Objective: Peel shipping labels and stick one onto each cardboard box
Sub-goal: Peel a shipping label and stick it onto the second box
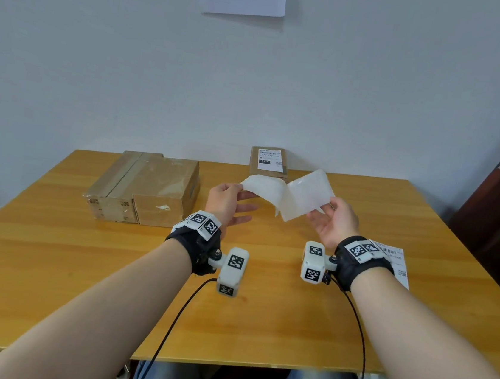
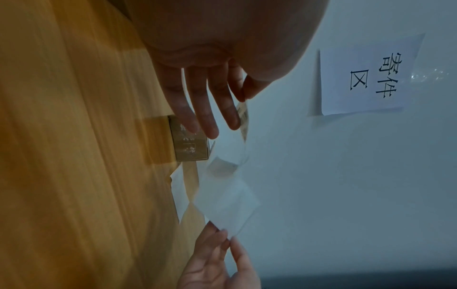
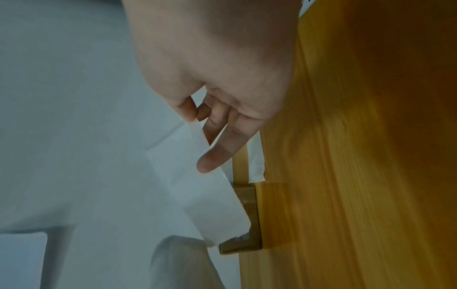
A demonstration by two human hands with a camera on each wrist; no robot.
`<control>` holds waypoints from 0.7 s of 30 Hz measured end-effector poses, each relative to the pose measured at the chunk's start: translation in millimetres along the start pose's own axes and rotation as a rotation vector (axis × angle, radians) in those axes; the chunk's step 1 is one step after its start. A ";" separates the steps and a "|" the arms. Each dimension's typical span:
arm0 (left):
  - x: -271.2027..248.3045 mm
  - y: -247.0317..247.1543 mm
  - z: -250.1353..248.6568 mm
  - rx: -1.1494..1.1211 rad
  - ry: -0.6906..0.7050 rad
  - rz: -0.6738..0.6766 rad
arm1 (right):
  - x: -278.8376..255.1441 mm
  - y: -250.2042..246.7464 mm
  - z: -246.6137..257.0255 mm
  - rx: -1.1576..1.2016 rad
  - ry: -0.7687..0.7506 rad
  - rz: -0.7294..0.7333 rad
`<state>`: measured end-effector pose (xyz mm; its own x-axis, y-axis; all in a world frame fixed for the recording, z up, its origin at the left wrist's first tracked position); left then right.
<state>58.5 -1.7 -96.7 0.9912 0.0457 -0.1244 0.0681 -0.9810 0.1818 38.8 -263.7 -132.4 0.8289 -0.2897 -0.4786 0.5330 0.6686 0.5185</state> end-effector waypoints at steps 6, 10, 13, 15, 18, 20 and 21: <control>0.4 3.6 6.6 -0.018 -0.037 -0.001 | 5.8 -45.4 15.8 -0.031 -0.022 -0.262; -0.2 7.4 10.8 -0.012 -0.054 0.011 | 2.6 -75.2 36.5 -0.705 -0.028 -0.541; -0.2 8.5 14.9 -0.006 -0.077 0.014 | 2.7 -82.0 42.1 -0.844 -0.031 -0.574; -0.3 9.1 17.3 0.004 -0.087 0.014 | 9.0 -82.6 39.0 -0.757 -0.046 -0.557; -0.1 9.9 19.3 0.011 -0.093 0.019 | 23.1 -62.0 35.9 -0.024 -0.087 -0.195; 0.0 9.7 20.0 0.011 -0.095 0.023 | 27.0 -55.7 29.1 0.427 -0.029 -0.051; 0.2 9.2 20.8 0.013 -0.097 0.023 | 24.1 -51.4 27.3 0.471 -0.008 -0.018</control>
<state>57.0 -14.6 -115.3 0.9767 0.0055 -0.2143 0.0436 -0.9839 0.1736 36.0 -323.8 -151.4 0.8194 -0.3050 -0.4854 0.5643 0.2804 0.7765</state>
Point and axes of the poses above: each hand's wrist, its own x-axis towards the middle knuckle, its own y-axis out of the palm, z = x × y, the point moved 8 cm from there along x, towards the middle knuckle, and after that the axes turned 7 degrees about y, right-handed, at the moved point
